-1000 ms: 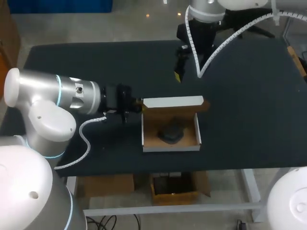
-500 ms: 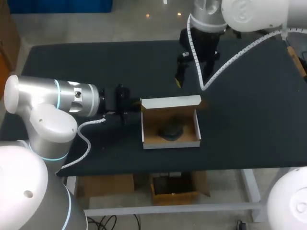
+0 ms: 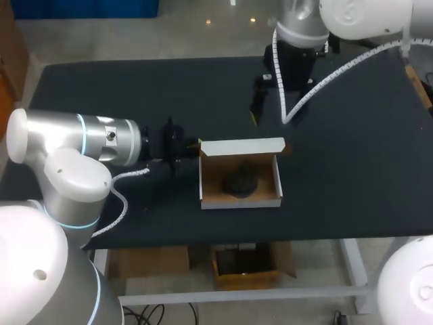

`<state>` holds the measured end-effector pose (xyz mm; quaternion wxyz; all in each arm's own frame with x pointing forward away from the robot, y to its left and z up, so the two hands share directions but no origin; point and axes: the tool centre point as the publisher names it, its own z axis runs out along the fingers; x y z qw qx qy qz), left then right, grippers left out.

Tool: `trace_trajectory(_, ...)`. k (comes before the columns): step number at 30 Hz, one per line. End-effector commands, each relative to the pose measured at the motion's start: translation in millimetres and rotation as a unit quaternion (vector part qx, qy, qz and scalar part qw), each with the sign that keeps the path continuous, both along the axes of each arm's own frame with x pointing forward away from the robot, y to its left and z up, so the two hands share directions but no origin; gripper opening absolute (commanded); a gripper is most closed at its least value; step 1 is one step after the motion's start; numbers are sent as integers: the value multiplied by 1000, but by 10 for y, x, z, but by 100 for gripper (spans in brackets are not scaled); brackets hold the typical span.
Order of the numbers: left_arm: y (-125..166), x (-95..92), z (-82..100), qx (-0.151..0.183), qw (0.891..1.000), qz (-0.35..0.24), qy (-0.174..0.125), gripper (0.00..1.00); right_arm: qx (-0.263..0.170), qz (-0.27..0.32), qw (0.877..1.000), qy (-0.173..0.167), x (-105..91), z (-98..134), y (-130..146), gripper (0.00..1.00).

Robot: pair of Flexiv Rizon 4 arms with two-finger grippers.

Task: Assemble the packaging by folding the flat box into shape, placing the metal phone stand inside, and closing the box properly

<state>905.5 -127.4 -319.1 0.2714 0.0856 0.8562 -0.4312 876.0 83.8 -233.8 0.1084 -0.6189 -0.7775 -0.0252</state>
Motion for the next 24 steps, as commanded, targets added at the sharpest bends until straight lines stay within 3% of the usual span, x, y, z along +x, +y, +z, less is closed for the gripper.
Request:
trace_trajectory(1, -7, 11, -63, -5, 1000, -1, -6, 0, 19, -97, 992, 82, 17, -89, -78, 100)
trace_trajectory(11, 0, -25, -89, -5, 1000, -6, -24, 0, 59, -170, 972, 154, -77, -328, -156, 100)
trace_trajectory(24, 22, -41, -121, 0, 998, -14, -54, 0, 59, -170, 972, 154, -77, -328, -156, 100)
